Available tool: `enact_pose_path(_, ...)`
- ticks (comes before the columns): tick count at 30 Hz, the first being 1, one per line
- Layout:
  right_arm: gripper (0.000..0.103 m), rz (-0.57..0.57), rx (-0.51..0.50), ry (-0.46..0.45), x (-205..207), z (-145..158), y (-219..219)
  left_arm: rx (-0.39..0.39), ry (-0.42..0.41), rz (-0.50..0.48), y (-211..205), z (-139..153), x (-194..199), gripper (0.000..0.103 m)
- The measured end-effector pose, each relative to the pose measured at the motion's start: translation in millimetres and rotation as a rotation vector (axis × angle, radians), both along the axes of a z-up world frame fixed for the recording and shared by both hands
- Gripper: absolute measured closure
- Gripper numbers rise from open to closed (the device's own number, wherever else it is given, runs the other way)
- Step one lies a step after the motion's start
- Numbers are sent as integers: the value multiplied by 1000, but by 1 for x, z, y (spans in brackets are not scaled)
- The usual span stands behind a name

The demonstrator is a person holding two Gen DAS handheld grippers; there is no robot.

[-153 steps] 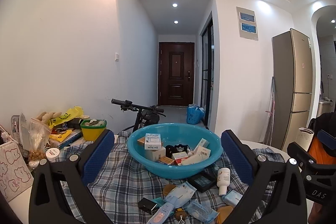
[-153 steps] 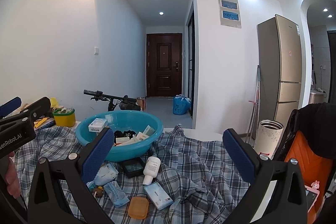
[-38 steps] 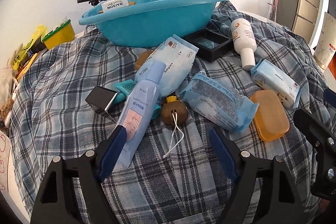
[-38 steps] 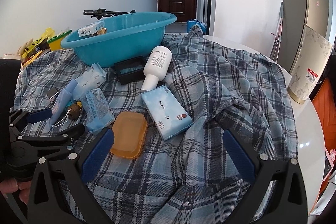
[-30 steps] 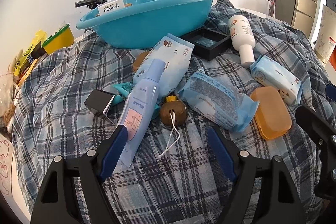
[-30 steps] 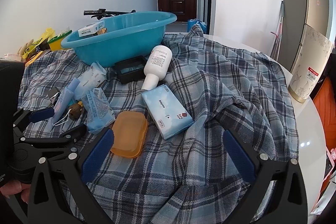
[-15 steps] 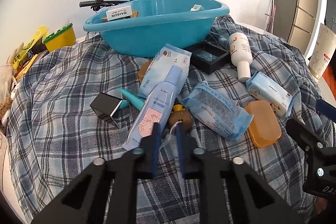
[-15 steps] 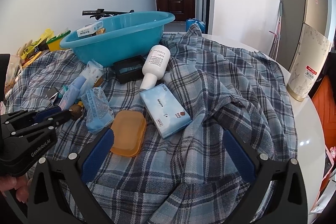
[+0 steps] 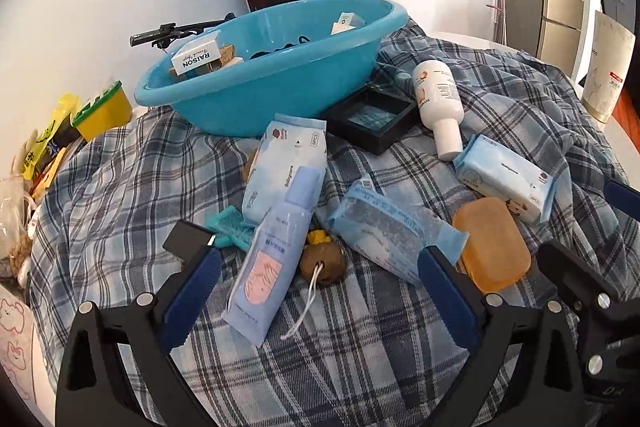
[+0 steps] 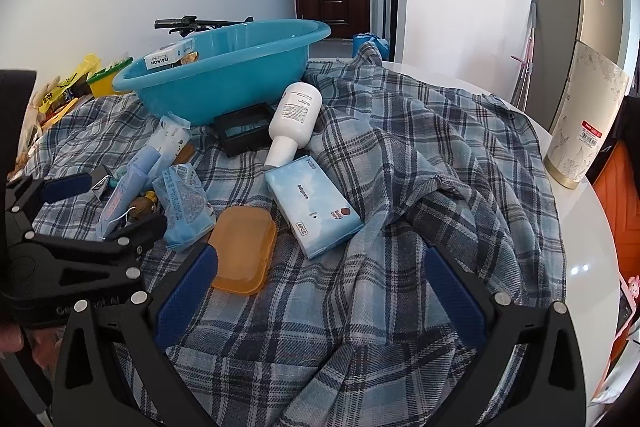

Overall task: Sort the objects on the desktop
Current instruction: 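Close the left gripper around the light blue facial cleanser tube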

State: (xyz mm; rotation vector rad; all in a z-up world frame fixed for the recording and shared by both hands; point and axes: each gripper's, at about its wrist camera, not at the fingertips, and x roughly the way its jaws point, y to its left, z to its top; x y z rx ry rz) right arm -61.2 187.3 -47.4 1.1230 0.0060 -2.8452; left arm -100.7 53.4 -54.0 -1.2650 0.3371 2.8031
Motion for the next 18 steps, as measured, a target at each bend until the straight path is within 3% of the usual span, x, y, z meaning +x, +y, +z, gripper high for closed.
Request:
enact_pose_path(3,0,-2,-4,-1,0,0,1,30,-25,-17,0,-2,-12,4)
enact_pose_path(4,0,-3,-3,-2,-1,0,1,65,-34,-28,-2,-3,-14,18)
enact_pose_path(6,0,-2,-1,-4,-1,-1,1,134,-45,-36,-8,-2,-16,36)
enact_pose_path(7,0,-1,-2,-6,-1,-2,0,127,-39,-12,-11,-1,-17,53)
enact_pose_path(9,0,0,-4,-10,-2,-3,0,93,-25,31,-14,-1,-18,72)
enact_pose_path(13,0,-1,-4,-15,-2,-4,0,170,-30,42,-26,1,-17,77)
enact_pose_path(18,0,-1,-4,-17,-2,-4,0,161,-25,38,-26,3,-13,82)
